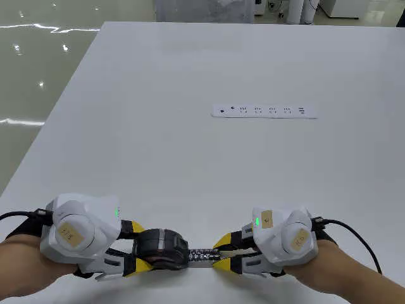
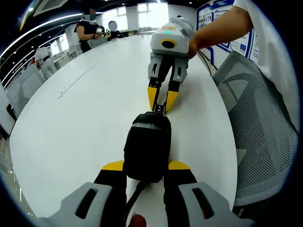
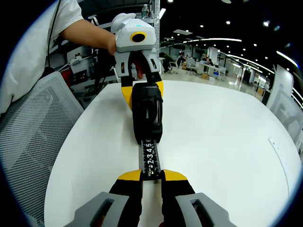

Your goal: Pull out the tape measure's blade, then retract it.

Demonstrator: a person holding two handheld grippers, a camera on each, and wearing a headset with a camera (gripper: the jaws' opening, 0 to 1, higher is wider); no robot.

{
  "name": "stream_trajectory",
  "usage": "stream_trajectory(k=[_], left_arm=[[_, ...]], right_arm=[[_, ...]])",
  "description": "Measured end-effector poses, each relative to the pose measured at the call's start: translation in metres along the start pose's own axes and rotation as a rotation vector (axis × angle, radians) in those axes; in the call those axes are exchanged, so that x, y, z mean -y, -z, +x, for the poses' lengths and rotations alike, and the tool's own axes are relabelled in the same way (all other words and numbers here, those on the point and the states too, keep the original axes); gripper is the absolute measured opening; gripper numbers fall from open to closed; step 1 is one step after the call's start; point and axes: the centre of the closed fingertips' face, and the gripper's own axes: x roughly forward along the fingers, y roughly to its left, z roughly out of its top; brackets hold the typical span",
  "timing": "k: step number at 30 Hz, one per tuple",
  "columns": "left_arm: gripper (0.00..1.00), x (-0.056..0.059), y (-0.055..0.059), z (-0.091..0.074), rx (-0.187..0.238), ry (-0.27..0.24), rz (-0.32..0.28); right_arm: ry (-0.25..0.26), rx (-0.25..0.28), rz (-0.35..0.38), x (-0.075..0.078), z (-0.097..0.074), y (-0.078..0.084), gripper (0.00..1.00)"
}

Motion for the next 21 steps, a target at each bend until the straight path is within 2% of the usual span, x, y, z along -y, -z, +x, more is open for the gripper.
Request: stream_trajectory(k=[21], left_arm=[[0.24, -0.001, 0.0, 0.0, 0.002, 0.0, -0.009]], right_arm=[[0.031, -0.031, 0.033, 0.002, -0.031, 0.026, 0.11]])
